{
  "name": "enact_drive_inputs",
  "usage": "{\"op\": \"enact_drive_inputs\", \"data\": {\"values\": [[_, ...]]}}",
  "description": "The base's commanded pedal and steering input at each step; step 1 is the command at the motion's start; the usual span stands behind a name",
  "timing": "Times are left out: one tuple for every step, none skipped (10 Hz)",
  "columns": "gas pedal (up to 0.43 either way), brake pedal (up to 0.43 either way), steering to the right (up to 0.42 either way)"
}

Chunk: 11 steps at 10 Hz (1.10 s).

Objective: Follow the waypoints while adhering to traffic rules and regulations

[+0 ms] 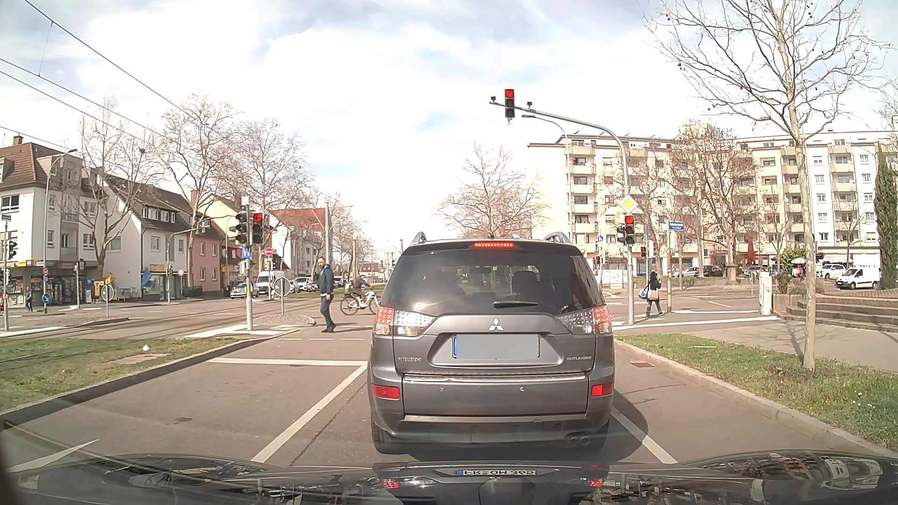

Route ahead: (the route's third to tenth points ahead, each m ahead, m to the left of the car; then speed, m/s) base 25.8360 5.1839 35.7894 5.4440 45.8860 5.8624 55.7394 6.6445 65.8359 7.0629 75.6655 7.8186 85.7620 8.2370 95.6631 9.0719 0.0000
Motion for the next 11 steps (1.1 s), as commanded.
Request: {"op": "enact_drive_inputs", "data": {"values": [[0.0,0.299,0.0],[0.0,0.305,0.0],[0.0,0.299,0.0],[0.0,0.293,0.0],[0.0,0.299,0.0],[0.0,0.299,0.0],[0.0,0.305,0.0],[0.0,0.305,0.0],[0.0,0.299,0.0],[0.0,0.305,0.0],[0.0,0.299,0.0]]}}
